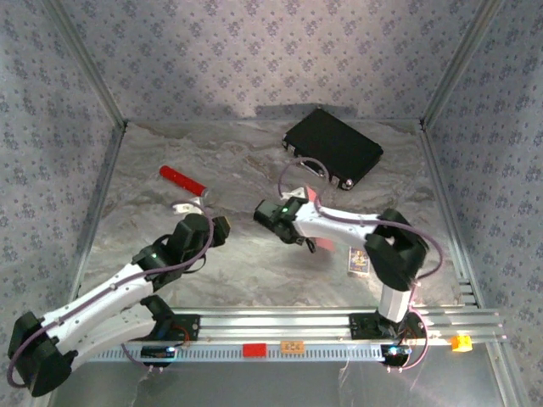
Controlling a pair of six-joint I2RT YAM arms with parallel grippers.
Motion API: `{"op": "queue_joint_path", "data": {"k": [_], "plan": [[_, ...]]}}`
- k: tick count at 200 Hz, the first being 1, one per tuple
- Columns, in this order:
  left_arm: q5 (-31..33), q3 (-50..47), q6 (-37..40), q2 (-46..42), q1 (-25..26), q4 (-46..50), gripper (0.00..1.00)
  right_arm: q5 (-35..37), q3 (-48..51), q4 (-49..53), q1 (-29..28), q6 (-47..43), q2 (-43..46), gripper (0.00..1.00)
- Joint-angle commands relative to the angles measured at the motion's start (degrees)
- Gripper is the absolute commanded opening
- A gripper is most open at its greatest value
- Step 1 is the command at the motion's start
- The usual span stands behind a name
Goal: Fold a paper plane with a square sheet of paper (pick it up from the middle)
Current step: Turn over the paper at the center of the table.
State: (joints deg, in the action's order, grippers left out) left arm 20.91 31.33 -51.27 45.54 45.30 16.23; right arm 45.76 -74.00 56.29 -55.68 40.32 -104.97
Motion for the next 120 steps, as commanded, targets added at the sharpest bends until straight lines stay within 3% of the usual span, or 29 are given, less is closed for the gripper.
{"op": "queue_joint_path", "data": {"k": [1, 47, 120], "plan": [[5.4, -0.4, -2.0, -2.9, -0.5, 5.7, 0.41, 2.6, -2.8, 2.3, -2.2, 1.9, -4.6, 0.03], [6.3, 0.1, -2.2, -4.5, -0.7, 7.8, 0.42, -6.3, -5.4, -5.2, -4.7, -2.0, -9.3, 0.03], [6.0, 0.4, -2.5, -4.1, -0.9, 8.0, 0.42, -26.4, -5.2, -16.0, -3.6, -3.7, -10.5, 0.03]]}}
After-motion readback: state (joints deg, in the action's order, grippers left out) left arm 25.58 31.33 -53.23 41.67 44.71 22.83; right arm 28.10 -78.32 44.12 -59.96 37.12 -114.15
